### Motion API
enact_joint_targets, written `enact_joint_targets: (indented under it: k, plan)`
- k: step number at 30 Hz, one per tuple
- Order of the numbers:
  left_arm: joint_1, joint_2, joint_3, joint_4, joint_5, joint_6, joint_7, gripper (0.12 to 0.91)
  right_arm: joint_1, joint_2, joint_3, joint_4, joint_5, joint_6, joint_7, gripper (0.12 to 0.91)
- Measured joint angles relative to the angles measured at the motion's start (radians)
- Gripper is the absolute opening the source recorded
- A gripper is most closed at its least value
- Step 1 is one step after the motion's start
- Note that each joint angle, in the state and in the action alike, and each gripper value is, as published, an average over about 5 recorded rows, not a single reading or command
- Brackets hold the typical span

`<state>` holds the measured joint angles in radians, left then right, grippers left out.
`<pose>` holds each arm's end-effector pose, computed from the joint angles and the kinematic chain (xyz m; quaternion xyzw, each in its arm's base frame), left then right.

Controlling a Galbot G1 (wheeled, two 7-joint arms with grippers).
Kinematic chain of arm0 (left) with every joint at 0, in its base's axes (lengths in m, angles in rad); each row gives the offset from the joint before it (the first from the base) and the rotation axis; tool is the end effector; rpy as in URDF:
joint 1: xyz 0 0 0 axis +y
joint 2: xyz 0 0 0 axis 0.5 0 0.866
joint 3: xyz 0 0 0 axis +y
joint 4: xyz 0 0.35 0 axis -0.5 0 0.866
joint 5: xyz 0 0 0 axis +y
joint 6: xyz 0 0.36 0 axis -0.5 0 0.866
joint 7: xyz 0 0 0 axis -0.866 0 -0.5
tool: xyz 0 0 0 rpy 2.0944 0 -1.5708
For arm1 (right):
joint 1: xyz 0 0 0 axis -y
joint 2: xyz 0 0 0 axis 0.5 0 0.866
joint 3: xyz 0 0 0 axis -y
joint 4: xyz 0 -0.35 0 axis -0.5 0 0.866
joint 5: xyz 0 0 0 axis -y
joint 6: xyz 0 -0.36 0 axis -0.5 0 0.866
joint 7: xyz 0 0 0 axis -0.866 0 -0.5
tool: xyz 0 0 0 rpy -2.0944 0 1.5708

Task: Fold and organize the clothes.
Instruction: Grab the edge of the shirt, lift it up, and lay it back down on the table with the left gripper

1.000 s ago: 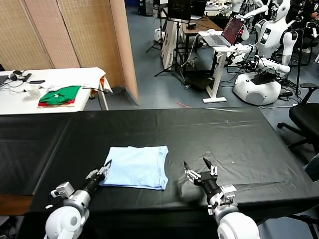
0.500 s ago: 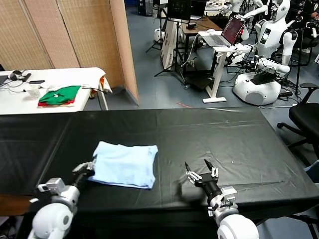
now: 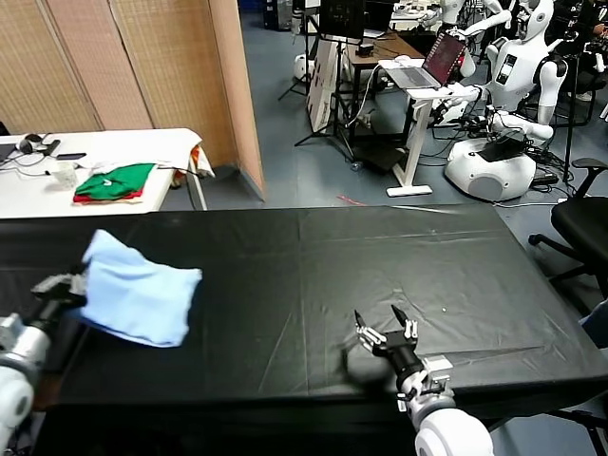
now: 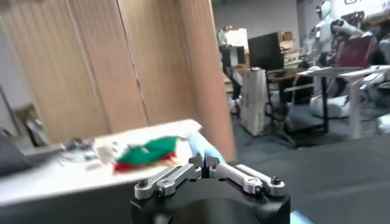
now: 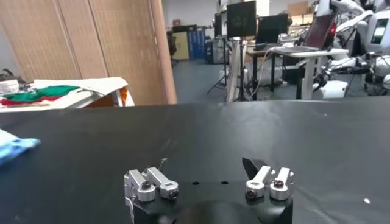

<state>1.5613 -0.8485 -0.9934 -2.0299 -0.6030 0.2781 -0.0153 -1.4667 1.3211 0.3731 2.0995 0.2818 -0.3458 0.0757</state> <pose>0.2278 0.2355 -0.1818 0.0370 -0.9901 -0.1141 0.0731 0.2095 0.0035 -0.2847 0.0999 -0.9837 -0.0347 0.1451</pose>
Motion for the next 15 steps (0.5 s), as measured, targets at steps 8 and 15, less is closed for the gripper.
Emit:
enact_joint_targets:
  k: [8, 15]
  plan:
    - [-0.018, -0.084, 0.085, -0.119, -0.014, 0.075, -0.037, 0.161, -0.029, 0.015, 0.005, 0.003, -0.016, 0.005, 0.0, 0.907]
    - [-0.106, -0.263, 0.34, -0.13, 0.019, 0.099, -0.05, 0.161, -0.062, 0.022, 0.014, 0.019, -0.03, 0.01, -0.001, 0.907]
